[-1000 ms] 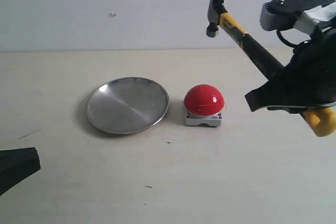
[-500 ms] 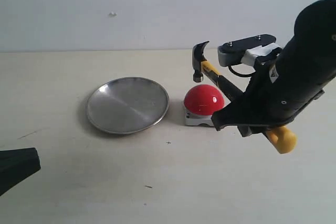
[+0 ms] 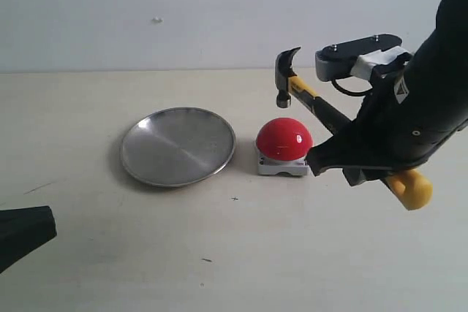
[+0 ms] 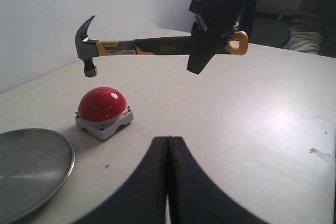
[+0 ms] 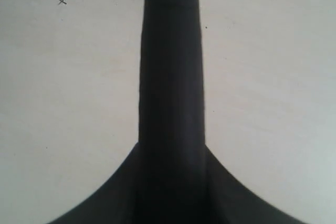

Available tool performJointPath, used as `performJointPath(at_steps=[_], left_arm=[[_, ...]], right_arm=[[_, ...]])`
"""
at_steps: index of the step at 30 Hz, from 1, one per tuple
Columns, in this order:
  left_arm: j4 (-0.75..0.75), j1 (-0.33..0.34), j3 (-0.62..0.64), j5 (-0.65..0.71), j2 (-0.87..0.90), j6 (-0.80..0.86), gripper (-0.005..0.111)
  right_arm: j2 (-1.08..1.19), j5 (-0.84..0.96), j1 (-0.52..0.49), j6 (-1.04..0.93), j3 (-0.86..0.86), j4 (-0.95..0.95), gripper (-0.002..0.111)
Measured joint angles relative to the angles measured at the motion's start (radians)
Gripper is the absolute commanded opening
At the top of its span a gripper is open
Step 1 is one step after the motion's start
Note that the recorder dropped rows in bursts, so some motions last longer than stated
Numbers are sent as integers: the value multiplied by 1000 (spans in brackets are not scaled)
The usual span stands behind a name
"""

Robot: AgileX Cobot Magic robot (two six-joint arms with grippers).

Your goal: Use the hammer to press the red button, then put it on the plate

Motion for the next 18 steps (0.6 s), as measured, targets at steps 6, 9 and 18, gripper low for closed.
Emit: performJointPath(at_steps=[6, 9, 18], left_arm=[[0, 0, 0, 0, 0, 0, 0], [0, 0, 0, 0, 0, 0, 0], [0, 0, 0, 0, 0, 0, 0]], right_arm=[[-4, -39, 0, 0, 28, 0, 0], [-6, -47, 0, -2, 43, 0, 0], [-6, -54, 0, -9, 45, 0, 0]])
